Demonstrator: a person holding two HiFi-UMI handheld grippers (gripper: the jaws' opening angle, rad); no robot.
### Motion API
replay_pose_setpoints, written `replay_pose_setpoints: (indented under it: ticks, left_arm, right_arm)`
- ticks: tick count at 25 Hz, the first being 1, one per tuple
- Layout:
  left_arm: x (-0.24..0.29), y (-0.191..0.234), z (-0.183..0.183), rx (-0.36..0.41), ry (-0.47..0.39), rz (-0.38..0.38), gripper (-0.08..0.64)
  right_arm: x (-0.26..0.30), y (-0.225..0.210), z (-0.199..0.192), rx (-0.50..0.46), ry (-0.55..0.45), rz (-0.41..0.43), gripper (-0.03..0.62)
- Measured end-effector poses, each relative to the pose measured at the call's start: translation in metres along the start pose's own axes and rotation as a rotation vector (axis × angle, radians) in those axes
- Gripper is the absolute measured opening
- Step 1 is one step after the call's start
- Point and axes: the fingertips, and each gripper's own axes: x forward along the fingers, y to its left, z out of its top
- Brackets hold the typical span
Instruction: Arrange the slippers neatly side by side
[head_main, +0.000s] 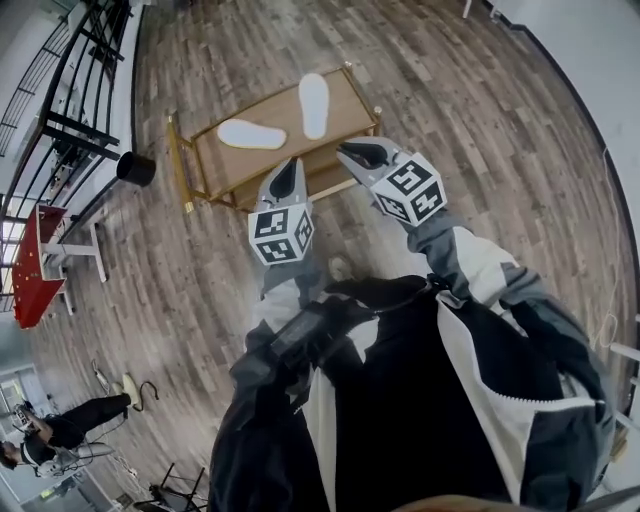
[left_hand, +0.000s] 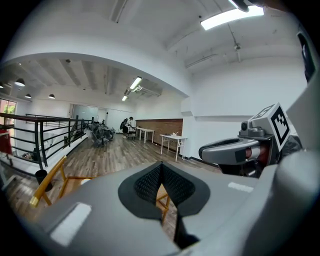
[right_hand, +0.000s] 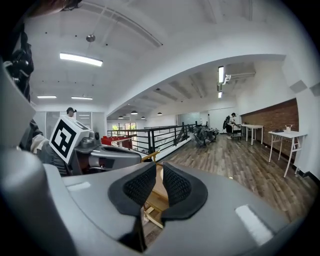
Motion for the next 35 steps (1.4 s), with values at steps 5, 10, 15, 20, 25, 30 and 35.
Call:
replay_pose_setpoints:
  ticks: [5, 10, 15, 20, 25, 30, 35]
  left_arm:
    - [0.022, 0.058, 0.013, 0.000, -0.004, -0.026, 0.012]
    - [0.038, 0.106, 0.012, -0.018, -0.007, -0.046, 0.012]
    - [0.054, 0.136, 0.013, -0.037, 0.000, -0.048, 0.012]
    - [0.083, 0.150, 0.013, -0.031, 0.019, -0.042, 0.012]
    - [0.116, 0.169, 0.026, -0.012, 0.036, 0.005, 0.012]
    - [0.148, 0.192, 0.036, -0.015, 0.049, 0.093, 0.012]
    - [0.172, 0.198, 0.047, -0.022, 0.035, 0.177, 0.012]
  right_arm:
    - [0.056, -0.007, 0.016, 0.005, 0.002, -0.031, 0.048]
    - [0.102, -0.009, 0.024, 0.003, 0.012, -0.054, 0.051]
    - [0.131, -0.020, 0.027, 0.014, 0.027, -0.069, 0.052]
    - [0.152, -0.047, 0.030, 0.033, 0.020, -0.062, 0.052]
    - [0.183, -0.081, 0.041, 0.034, 0.007, -0.011, 0.051]
    - [0.217, -0.112, 0.057, 0.011, 0.003, 0.080, 0.052]
    - [0.236, -0.141, 0.060, -0.022, 0.020, 0.175, 0.051]
